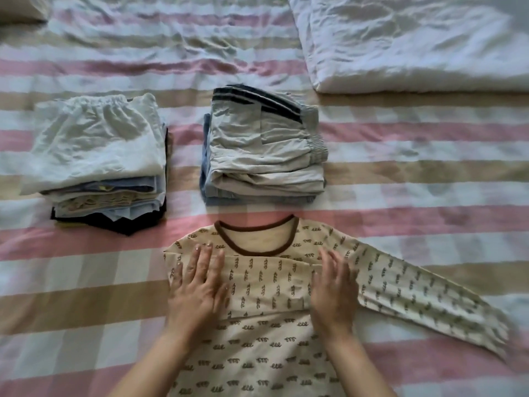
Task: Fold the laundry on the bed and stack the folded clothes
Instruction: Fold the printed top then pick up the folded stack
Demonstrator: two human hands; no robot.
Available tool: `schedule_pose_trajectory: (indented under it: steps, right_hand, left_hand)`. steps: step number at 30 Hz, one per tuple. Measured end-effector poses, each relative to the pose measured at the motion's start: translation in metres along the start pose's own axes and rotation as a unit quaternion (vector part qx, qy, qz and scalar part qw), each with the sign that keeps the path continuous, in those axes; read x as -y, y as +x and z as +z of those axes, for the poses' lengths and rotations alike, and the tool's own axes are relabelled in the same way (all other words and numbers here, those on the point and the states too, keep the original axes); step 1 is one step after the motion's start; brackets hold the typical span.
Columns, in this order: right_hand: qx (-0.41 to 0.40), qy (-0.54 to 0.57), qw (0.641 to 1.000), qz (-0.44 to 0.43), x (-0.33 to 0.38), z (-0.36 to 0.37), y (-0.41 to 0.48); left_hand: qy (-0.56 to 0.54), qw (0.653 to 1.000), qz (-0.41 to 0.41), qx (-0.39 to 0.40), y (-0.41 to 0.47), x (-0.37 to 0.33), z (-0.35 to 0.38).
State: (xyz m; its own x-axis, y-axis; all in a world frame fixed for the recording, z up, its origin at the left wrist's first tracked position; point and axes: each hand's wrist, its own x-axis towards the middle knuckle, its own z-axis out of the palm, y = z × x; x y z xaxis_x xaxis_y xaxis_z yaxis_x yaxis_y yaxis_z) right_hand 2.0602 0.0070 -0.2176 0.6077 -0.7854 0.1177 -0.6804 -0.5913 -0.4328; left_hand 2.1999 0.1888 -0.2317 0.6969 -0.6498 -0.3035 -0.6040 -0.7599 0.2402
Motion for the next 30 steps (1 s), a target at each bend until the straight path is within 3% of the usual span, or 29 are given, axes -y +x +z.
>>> schedule_pose_trajectory:
  steps: [1, 3, 5, 7, 9, 11, 14, 19, 24, 30]
  right_hand:
    - [0.027, -0.035, 0.997, -0.067, 0.002, 0.003, -0.007]
    - [0.172, -0.099, 0.972, -0.124, 0.003, 0.007, -0.014]
    - [0.297, -0.148, 0.937, -0.106, -0.006, 0.014, -0.015]
    - [0.33, -0.158, 0.926, -0.095, -0.012, 0.017, -0.011]
    - [0.305, -0.127, 0.939, -0.092, -0.013, 0.011, -0.01]
    - [0.208, -0.087, 0.97, -0.096, -0.015, -0.002, -0.01]
    - [0.088, 0.004, 0.996, -0.033, -0.038, -0.036, -0.004]
    - [0.007, -0.021, 0.997, 0.076, -0.118, -0.095, 0.01]
    - [-0.024, -0.102, 0.984, 0.146, -0.203, -0.129, 0.007]
    - [0.007, -0.107, 0.971, 0.215, -0.269, -0.135, -0.002]
  left_hand:
    - [0.005, 1.0, 0.001, 0.012, -0.001, -0.001, 0.002]
    - [0.015, 0.999, -0.016, 0.042, 0.0, 0.0, 0.005]
    - [0.034, 0.997, -0.034, 0.061, 0.004, -0.002, 0.004]
    - [0.032, 0.996, -0.053, 0.069, 0.005, -0.008, 0.001]
    - [-0.006, 0.998, -0.047, 0.037, 0.003, -0.026, -0.001]
    - [-0.051, 0.999, 0.005, -0.005, -0.003, -0.054, -0.005]
    - [-0.085, 0.991, 0.085, -0.062, -0.008, -0.113, -0.013]
    - [-0.119, 0.977, 0.176, -0.027, 0.0, -0.208, -0.008]
    - [-0.145, 0.955, 0.259, -0.008, 0.006, -0.301, 0.015]
    - [-0.166, 0.948, 0.265, 0.067, 0.013, -0.382, 0.062]
